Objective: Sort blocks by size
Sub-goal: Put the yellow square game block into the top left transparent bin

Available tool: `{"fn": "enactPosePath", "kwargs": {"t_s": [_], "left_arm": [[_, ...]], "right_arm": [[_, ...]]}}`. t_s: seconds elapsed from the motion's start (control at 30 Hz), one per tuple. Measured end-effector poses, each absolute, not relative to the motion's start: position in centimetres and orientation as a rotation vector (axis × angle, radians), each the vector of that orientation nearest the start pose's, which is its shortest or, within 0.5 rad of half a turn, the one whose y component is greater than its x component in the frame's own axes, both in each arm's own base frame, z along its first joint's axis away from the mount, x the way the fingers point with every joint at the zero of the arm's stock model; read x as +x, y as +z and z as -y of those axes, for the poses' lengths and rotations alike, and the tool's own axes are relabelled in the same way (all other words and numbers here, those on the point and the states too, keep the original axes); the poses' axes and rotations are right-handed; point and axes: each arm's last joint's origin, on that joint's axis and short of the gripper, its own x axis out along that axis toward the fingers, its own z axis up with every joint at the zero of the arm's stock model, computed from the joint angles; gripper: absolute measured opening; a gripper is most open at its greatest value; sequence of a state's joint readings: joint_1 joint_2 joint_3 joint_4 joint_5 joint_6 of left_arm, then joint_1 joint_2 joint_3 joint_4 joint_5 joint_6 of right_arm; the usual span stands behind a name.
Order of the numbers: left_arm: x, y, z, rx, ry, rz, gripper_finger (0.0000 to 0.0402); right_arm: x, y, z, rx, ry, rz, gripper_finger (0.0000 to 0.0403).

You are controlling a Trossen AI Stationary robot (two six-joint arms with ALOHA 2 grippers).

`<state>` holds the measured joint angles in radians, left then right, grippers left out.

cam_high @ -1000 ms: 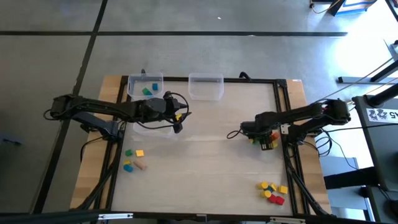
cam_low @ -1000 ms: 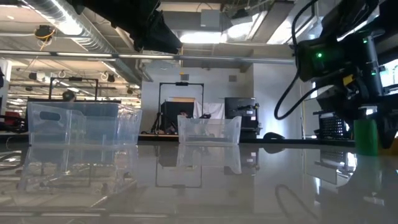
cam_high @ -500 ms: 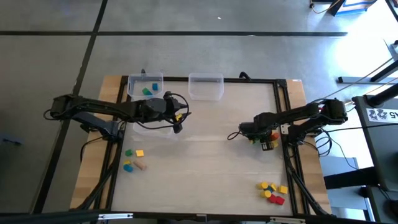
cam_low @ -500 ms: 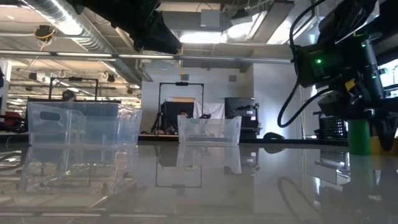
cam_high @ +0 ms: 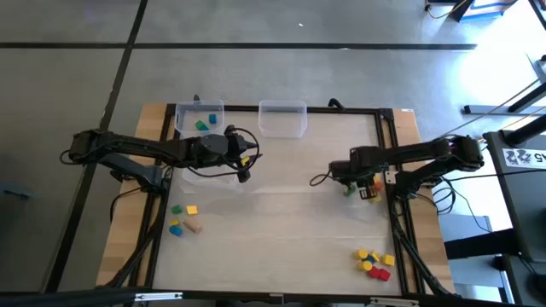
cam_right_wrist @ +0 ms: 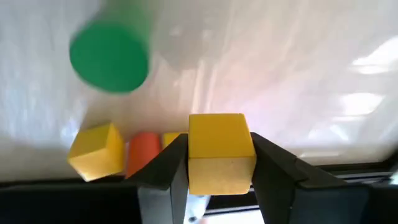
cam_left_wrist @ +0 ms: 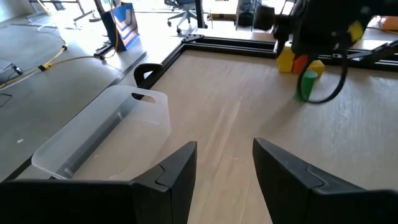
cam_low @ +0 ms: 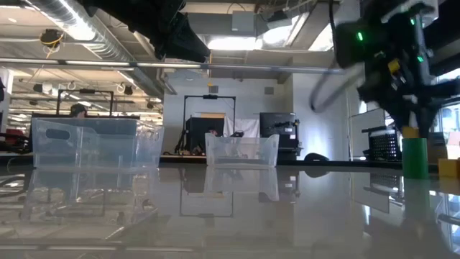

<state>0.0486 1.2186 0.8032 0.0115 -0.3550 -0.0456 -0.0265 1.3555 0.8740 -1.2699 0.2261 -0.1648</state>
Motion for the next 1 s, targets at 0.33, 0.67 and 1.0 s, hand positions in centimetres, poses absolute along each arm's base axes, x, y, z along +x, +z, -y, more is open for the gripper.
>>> {"fn": "enactPosePath", "kwargs": {"t_s": [0.33, 0.67, 1.0], "left_arm": [[26.3, 26.9, -2.3, 0.024, 0.406, -0.409, 0.0155], [24.1, 26.8, -2.2, 0.008, 0.414, -0.541, 0.0155], [20.2, 28.2, -2.1, -0.039, 0.488, -0.593, 0.0155]], "right_arm": [[22.4, 26.6, 1.6, -0.453, -0.128, -1.398, 0.0144], [28.1, 28.0, 3.9, -0.625, -0.131, -0.856, 0.0146], [32.7, 26.9, 9.5, -0.615, -0.134, -0.53, 0.0145]]}}
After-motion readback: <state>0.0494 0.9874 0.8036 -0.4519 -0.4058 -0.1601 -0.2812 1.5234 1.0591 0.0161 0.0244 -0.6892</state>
